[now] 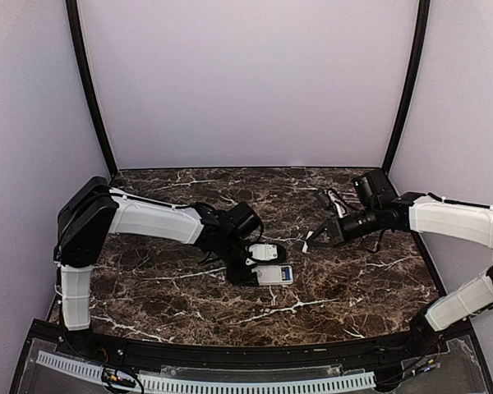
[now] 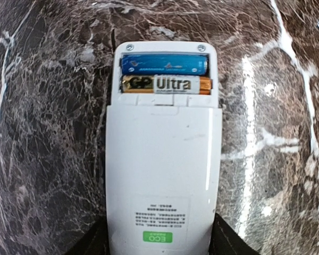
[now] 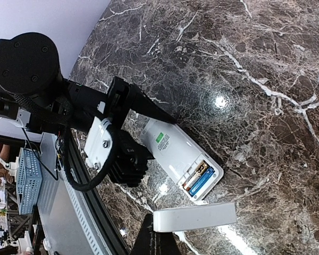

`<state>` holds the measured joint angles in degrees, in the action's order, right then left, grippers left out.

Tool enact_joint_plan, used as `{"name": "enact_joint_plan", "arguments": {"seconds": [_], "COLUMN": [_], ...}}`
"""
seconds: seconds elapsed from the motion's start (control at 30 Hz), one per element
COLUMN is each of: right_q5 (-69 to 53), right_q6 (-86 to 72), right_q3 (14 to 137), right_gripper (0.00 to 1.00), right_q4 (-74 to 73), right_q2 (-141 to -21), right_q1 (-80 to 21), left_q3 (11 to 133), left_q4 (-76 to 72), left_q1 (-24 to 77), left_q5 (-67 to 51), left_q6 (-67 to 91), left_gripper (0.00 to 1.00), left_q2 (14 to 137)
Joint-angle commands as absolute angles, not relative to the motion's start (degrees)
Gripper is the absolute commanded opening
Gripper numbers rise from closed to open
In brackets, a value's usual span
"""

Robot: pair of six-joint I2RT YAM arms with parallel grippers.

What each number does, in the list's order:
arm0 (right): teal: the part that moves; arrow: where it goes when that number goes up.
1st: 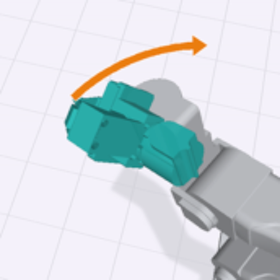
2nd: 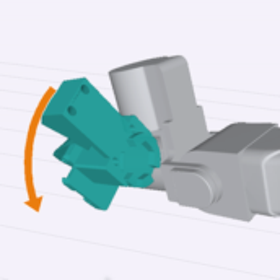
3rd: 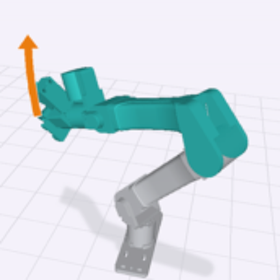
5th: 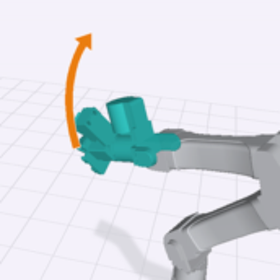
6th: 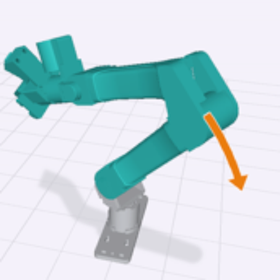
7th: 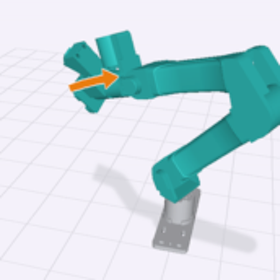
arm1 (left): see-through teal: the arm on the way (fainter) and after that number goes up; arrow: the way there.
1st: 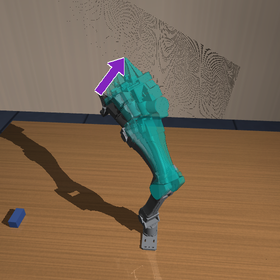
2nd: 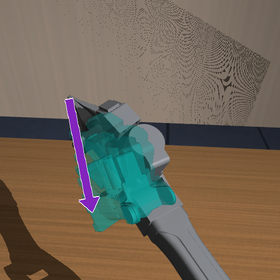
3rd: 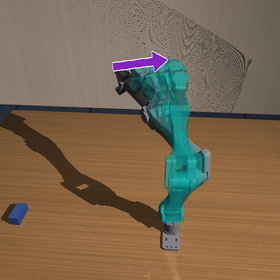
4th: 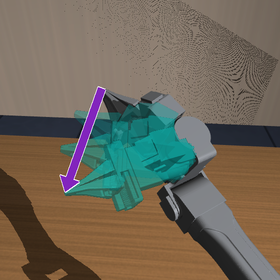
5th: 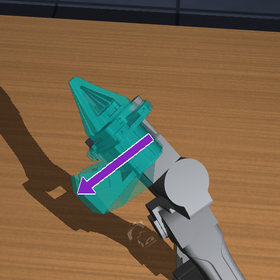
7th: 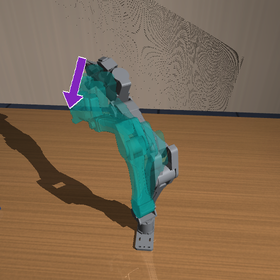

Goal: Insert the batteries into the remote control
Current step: Adjust the remote control without the battery cover at the center of the board, then pass from the right arm to the left

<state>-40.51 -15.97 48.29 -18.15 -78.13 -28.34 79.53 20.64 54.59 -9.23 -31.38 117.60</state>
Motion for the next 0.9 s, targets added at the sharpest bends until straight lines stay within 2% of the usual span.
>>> {"name": "enact_joint_plan", "arguments": {"seconds": [0.0, 0.13, 0.2, 0.27, 0.37, 0.4, 0.43, 0.63, 0.87], "right_q5": [-41.45, -42.98, -44.21, -45.02, -45.79, -46.05, -46.57, -47.3, -42.62], "right_q6": [-14.26, -14.12, -14.49, -15.21, -17.22, -18.17, -19.31, -28.66, -35.6], "right_q3": [49.21, 49.66, 49.58, 49.49, 49.4, 49.32, 49.26, 52.04, 61.13], "right_gripper": [0.0, 0.0, 0.0, 0.0, 0.0, 0.0, 0.0, 0.0, 0.0], "right_q4": [-19.56, -19.27, -18.4, -17.44, -15.38, -14.2, -12.85, -3.73, -0.24], "right_q2": [-76.44, -75.7, -75.8, -76.01, -75.51, -75.15, -74.73, -71.34, -64.7], "right_q1": [-27.97, -27.98, -28.04, -28.16, -28.28, -28.42, -28.58, -31.55, -34.48], "left_q3": [79.93, 80.27, 79.63, 78.37, 76.7, 76.14, 74.34, 62.57, 60.37], "left_q4": [30.25, 35.2, 36.32, 35.75, 32.22, 30.53, 26.46, -4.08, -28.36], "left_q1": [53.73, 51.35, 50.4, 49.98, 49.99, 50.05, 50.12, 53.38, 56.41], "left_q5": [-6.57, -4.5, -3.45, -2.72, -4.87, -6.93, -8.17, -13.12, -7.15], "left_q6": [-31.77, -30.32, -30.21, -30.54, -31.39, -31.71, -31.94, -34.03, -33.56], "left_gripper": [0.49, 0.46, 0.48, 0.56, 0.77, 0.81, 0.88, 0.98, 0.99], "left_q2": [118.92, 118.81, 118.18, 116.7, 113.21, 110.66, 107.42, 93.39, 87.71]}}
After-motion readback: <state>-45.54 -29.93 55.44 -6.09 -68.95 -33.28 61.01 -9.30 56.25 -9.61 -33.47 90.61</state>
